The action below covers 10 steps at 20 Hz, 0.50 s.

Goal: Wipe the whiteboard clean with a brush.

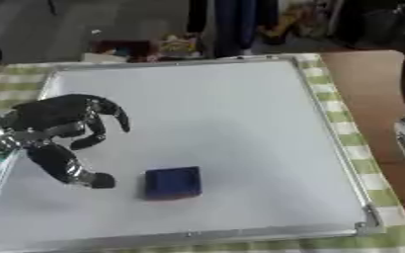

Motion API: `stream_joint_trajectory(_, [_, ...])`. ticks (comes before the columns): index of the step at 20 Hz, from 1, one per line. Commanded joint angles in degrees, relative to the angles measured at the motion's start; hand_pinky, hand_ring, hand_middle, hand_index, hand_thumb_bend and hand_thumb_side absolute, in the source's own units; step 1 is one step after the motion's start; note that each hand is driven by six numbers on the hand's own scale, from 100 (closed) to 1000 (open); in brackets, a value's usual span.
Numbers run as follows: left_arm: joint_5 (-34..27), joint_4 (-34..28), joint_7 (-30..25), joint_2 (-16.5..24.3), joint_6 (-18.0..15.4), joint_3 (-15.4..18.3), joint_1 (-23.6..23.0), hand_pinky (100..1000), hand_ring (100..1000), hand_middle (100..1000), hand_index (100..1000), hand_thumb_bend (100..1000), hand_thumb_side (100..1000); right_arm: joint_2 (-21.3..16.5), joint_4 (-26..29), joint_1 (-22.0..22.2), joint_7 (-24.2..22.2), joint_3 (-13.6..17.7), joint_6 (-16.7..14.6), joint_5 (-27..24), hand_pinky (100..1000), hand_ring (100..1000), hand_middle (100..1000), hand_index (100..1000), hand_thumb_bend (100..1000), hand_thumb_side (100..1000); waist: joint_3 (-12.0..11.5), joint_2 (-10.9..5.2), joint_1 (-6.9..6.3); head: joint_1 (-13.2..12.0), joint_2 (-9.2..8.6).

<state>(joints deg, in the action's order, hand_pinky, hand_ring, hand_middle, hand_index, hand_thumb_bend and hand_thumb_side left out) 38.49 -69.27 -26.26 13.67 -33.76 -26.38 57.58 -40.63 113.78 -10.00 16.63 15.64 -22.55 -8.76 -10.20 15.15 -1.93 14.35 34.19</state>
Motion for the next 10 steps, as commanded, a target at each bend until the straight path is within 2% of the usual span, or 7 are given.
stream_joint_trajectory(1, [1.7,0.8,0.2,-0.9,-0.4,0.9,1.4,831,794,643,122,590,838,-1.2,0.8,-0.2,-0.2,0.4,0.3,-0.6,711,599,494,286,148,984,0.1,-1.26,0.04,0.2,0.39])
stream_joint_trajectory(10, [2.8,1.1,0.2,-4.2,-1.5,1.1,2.1,834,793,639,119,591,840,-0.9,0.8,-0.3,-0.6,0.6,0.9,-0.9,712,599,493,286,146,981,0.3,-1.15,-0.31,0.5,0.19])
